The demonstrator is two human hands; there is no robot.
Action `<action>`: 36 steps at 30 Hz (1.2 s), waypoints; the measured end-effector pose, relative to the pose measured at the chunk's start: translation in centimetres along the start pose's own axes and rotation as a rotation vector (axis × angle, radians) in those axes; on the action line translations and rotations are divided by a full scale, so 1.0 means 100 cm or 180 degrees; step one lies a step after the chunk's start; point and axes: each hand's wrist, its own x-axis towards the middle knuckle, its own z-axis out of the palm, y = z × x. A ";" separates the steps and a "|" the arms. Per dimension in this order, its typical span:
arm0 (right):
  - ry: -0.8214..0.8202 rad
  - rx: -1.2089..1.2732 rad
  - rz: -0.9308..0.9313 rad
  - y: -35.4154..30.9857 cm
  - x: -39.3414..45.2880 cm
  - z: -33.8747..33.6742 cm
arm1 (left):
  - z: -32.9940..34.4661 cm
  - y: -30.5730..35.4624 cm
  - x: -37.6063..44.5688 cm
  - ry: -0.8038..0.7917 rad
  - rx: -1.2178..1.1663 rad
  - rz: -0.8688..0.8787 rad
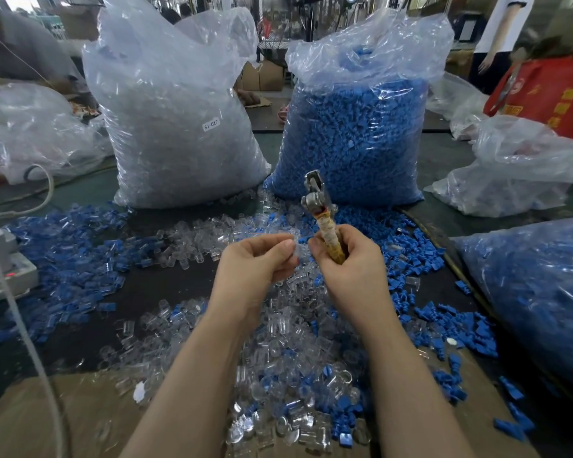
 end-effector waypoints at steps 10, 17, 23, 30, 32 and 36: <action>0.0081 -0.0113 -0.0098 -0.001 -0.001 0.001 | 0.006 0.003 -0.004 0.0165 -0.0212 -0.0021; 0.0293 -0.0277 -0.0026 -0.002 -0.003 0.004 | 0.009 0.002 -0.007 0.0126 -0.0031 0.0179; 0.0292 -0.0273 0.0041 -0.001 -0.002 0.006 | 0.014 0.000 -0.009 0.0280 0.0418 0.0626; 0.0015 -0.0117 0.0018 0.001 -0.001 0.003 | 0.015 -0.002 -0.007 0.0470 0.0732 0.0754; -0.0022 -0.0093 0.0031 0.001 -0.001 0.003 | 0.016 -0.002 -0.007 0.0501 0.0805 0.0816; -0.0196 0.0120 0.0113 -0.001 -0.001 -0.001 | 0.014 -0.003 -0.007 0.0492 0.0778 0.0898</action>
